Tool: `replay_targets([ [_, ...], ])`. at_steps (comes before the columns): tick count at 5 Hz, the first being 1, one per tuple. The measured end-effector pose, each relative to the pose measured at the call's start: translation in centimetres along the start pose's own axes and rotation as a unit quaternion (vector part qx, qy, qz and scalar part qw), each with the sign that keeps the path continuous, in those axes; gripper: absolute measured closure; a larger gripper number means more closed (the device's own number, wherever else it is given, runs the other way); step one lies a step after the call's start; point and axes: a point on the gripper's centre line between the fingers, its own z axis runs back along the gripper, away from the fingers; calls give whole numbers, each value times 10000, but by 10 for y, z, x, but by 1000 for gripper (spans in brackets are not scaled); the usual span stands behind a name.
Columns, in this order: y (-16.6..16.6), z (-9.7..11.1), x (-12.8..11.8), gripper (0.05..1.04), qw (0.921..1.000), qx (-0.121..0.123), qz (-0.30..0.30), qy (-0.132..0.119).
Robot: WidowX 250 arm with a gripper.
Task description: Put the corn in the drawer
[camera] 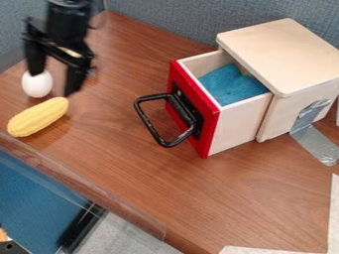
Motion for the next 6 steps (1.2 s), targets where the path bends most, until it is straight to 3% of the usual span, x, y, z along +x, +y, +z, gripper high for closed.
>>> replay_targets([
  [1, 15, -18, -2, 83, 9996, -145, -257, 16],
  [2, 20, -38, -9, 83, 9962, -108, -854, -89],
  [3, 24, -47, -17, 83, 9898, -445, -1318, -307],
  [4, 21, -52, -21, 83, 9901, -530, -1260, -328],
  [6, 23, -64, -15, 83, 9939, -397, -957, -371],
])
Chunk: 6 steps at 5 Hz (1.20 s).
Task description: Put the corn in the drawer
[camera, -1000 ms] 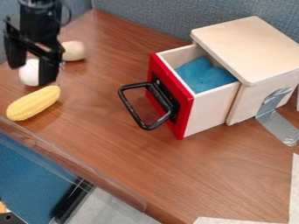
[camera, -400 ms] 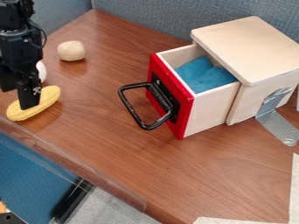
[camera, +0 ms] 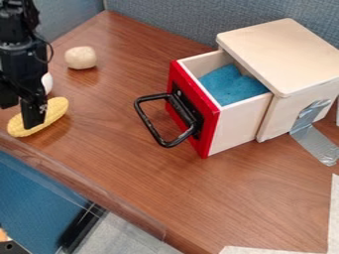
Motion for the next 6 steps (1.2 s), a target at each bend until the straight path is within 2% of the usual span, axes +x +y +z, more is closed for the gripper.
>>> replay_targets([
  [1, -4, -6, 7, 83, 9999, 30, 17, 100],
  [2, -2, -16, 12, 113, 9990, 36, 225, 397],
  [3, 0, -17, 17, 388, 9980, -20, 506, 379],
  [4, 1, -16, 17, 459, 9973, -22, 631, 387],
  [5, -1, -13, 15, 460, 9961, -219, 728, 452],
  [6, -4, 18, 23, 460, 9930, -447, 1060, 269],
])
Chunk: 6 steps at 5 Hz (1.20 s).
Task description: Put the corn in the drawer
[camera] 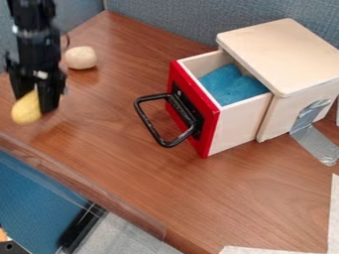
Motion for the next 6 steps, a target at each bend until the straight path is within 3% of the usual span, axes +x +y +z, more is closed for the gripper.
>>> replay_targets([
  [2, -53, 40, 22, 460, 9980, -604, 177, -6],
  [4, -122, 54, 41, 460, 9987, -438, 230, -111],
  [6, -166, 79, 58, 460, 9984, -323, 328, -326],
])
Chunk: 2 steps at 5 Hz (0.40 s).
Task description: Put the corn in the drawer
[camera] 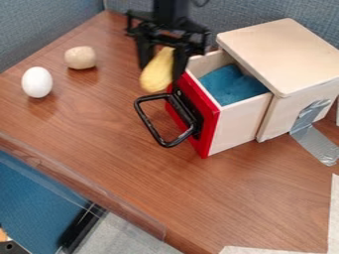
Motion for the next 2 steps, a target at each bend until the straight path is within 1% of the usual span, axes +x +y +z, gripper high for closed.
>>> replay_targets([
  [1, -10, 1, 13, 460, 9995, -85, 269, 134],
  [2, -9, -7, 31, 460, 9936, 106, 1064, 374],
])
